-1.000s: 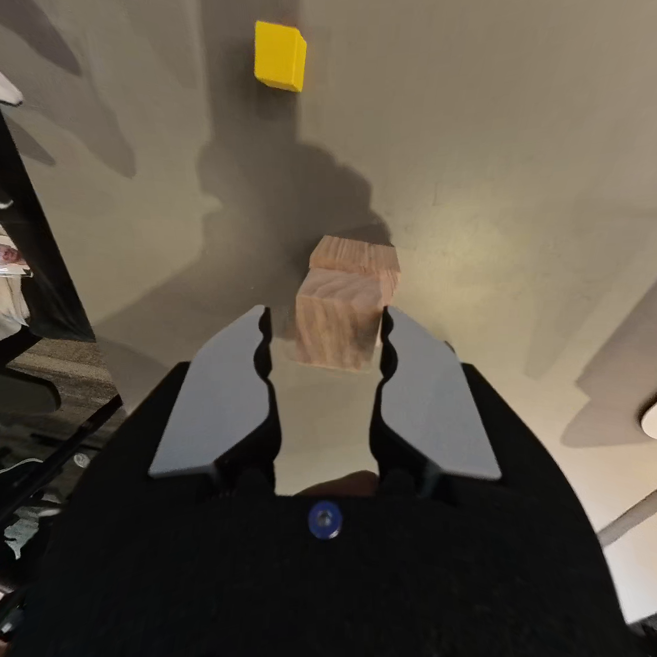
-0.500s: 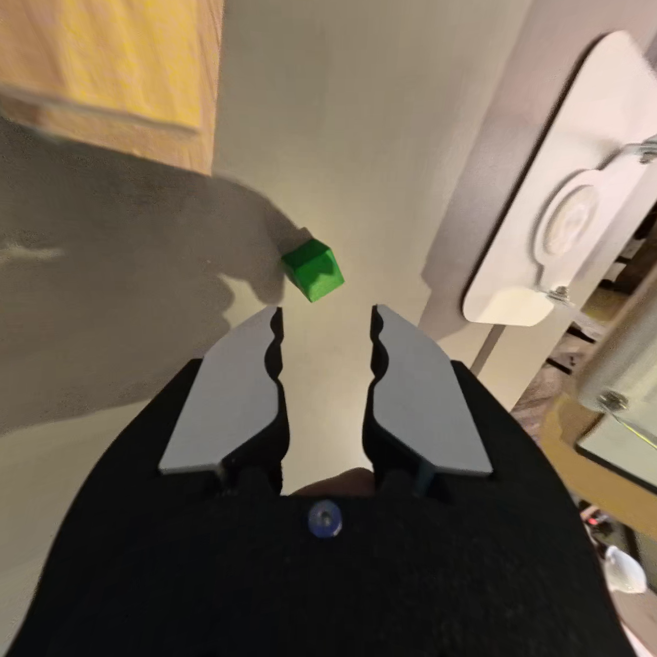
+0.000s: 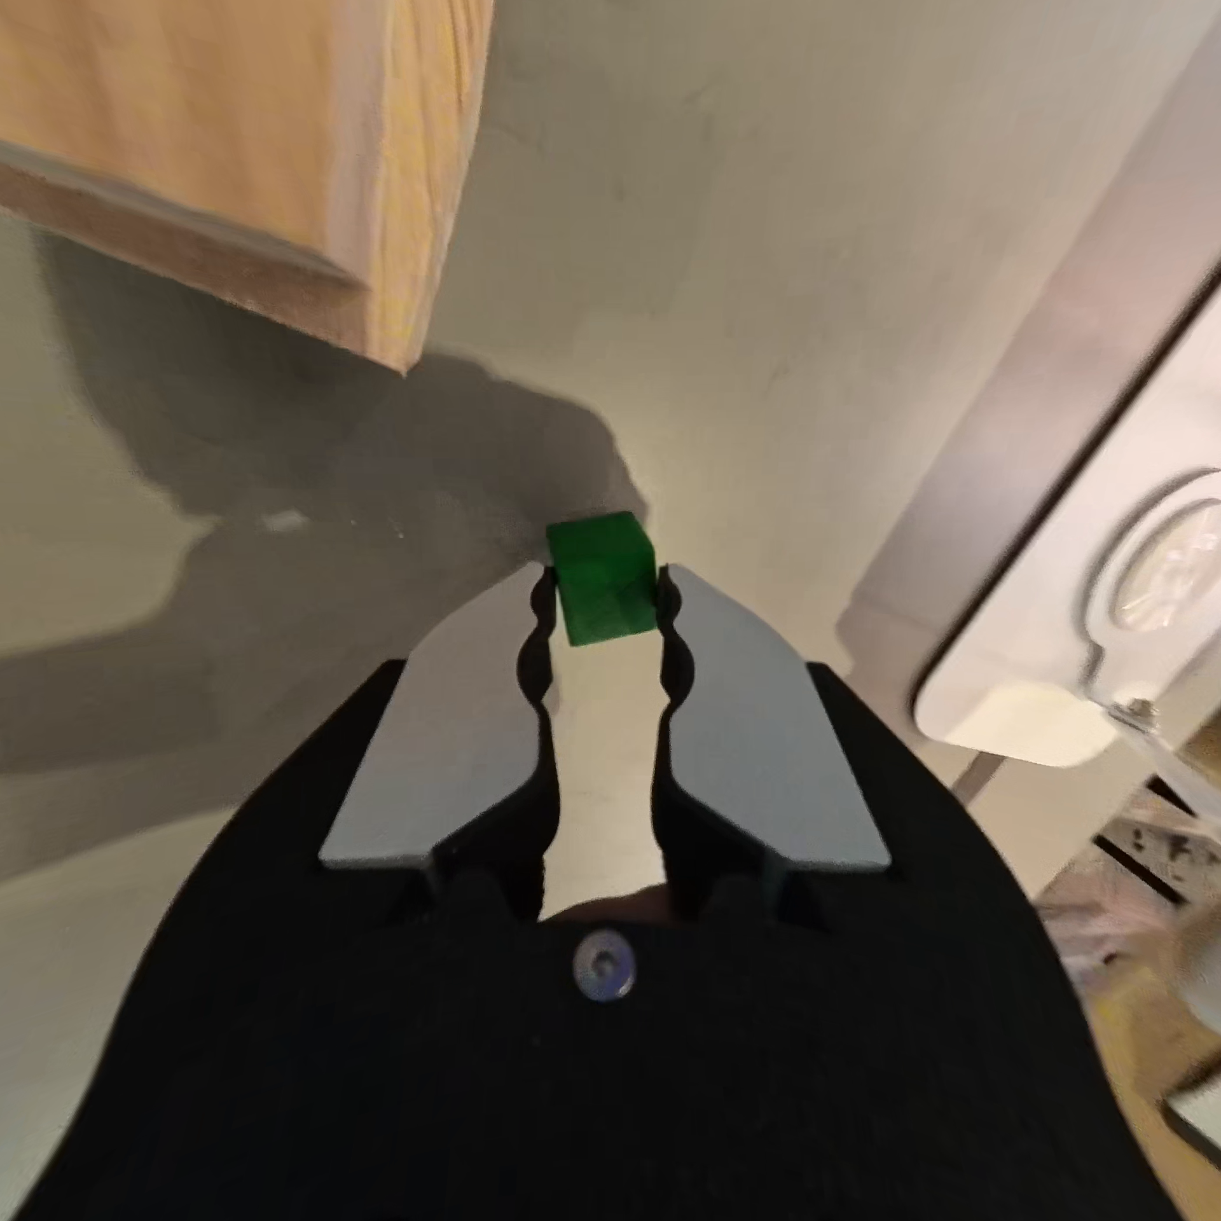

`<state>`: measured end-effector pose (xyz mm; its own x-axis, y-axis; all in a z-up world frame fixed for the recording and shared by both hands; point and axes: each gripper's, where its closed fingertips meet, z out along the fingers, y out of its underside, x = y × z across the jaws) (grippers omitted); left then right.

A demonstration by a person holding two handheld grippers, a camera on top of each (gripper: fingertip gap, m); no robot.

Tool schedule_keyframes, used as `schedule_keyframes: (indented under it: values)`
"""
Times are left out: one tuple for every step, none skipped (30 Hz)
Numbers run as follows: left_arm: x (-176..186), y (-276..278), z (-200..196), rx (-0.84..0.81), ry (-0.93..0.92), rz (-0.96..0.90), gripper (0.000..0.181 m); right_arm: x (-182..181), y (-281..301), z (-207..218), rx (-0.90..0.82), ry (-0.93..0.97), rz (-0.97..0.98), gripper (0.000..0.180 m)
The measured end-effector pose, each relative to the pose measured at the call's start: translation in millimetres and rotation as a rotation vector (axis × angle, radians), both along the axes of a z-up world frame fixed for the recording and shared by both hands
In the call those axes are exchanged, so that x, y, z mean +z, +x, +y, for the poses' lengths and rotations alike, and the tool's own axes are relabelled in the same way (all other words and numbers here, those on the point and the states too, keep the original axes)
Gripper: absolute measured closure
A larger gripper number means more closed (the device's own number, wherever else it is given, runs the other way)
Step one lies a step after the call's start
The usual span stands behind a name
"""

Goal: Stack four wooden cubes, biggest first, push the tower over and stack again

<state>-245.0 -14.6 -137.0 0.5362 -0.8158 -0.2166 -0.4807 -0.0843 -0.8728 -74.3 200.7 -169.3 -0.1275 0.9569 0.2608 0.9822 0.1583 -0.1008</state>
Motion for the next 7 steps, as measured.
schedule_keyframes:
  values:
    - [-0.3,0.0,0.2,0.0,-0.005,-0.003,0.119,10.5,-2.2,-1.4,-0.018,0.005,0.018,0.151]
    - [-0.2,-0.1,0.6,0.002,-0.008,-0.006,0.12,24.1,-5.8,-3.5,-0.046,0.01,0.043,0.151]
    - [-0.3,-0.1,0.7,0.003,-0.01,-0.007,0.12,40.2,-10.8,-7.4,-0.072,0.013,0.069,0.151]
    - [0.1,0.0,0.7,0.005,-0.01,-0.008,0.12,57.0,-17.6,-15.4,-0.08,0.002,0.097,0.151]
    - [0.8,0.3,0.5,0.006,-0.008,-0.011,0.12,74.3,-24.2,-22.8,-0.093,-0.003,0.115,0.151]
    - [1.3,0.5,-0.1,0.005,-0.005,-0.012,0.12,90.9,-31.0,-29.1,-0.117,-0.004,0.127,0.151]
    - [1.5,1.0,-0.8,0.004,-0.004,-0.01,0.121,105.2,-39.6,-37.9,-0.142,-0.028,0.145,0.151]
